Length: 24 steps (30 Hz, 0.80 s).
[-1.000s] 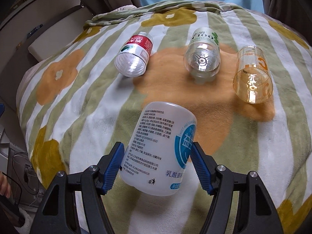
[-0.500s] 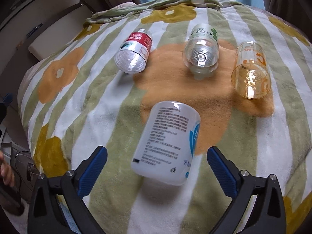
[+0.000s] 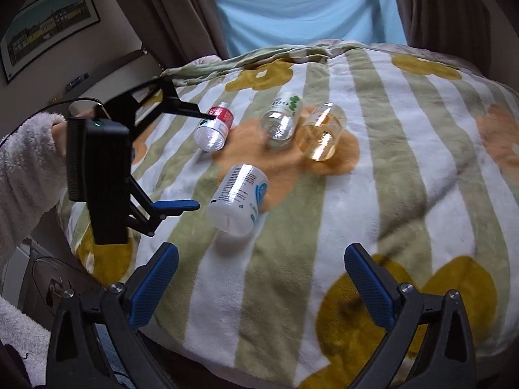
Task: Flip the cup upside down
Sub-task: 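Roll the left gripper and grasp the white bottle around its body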
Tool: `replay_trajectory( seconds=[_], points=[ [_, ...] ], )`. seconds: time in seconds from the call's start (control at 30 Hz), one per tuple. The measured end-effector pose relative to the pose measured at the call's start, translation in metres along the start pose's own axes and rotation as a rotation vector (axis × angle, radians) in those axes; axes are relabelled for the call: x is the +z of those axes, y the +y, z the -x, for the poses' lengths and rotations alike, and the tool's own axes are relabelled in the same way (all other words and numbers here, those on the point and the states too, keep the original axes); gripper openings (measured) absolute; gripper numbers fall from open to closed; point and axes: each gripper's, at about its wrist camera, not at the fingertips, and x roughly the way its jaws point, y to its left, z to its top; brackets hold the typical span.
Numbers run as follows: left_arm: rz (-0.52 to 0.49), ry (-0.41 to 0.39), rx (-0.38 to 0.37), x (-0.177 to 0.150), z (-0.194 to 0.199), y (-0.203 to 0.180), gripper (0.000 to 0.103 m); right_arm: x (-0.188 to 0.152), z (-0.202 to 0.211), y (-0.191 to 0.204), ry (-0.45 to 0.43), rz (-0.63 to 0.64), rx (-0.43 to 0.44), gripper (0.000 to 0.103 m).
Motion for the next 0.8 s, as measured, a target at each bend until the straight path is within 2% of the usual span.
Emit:
replay_trajectory(
  seconds=[0.2, 0.3, 0.4, 0.47, 0.63, 0.8],
  points=[
    [-0.273, -0.022, -0.073, 0.022, -0.014, -0.009, 0.1, -0.01, 0.019, -0.033, -0.033, -0.089, 0.019, 0.102],
    [-0.373, -0.011, -0.148, 0.031, -0.02, -0.014, 0.096, -0.011, 0.022, -0.044, -0.052, -0.117, 0.04, 0.102],
    [-0.465, 0.012, -0.19, 0.034, -0.026, -0.018, 0.079, -0.01, 0.022, -0.051, -0.073, -0.139, 0.072, 0.102],
    [-0.495, 0.025, -0.228, 0.035, -0.029, -0.019, 0.068, -0.01, 0.021, -0.054, -0.081, -0.152, 0.095, 0.102],
    [-0.526, 0.024, -0.277, 0.041, -0.029, -0.015, 0.067, -0.011, 0.017, -0.061, -0.083, -0.175, 0.132, 0.102],
    [-0.424, 0.056, -0.356, 0.044, -0.028, -0.001, 0.066, -0.01, 0.014, -0.067, -0.09, -0.202, 0.167, 0.102]
  ],
)
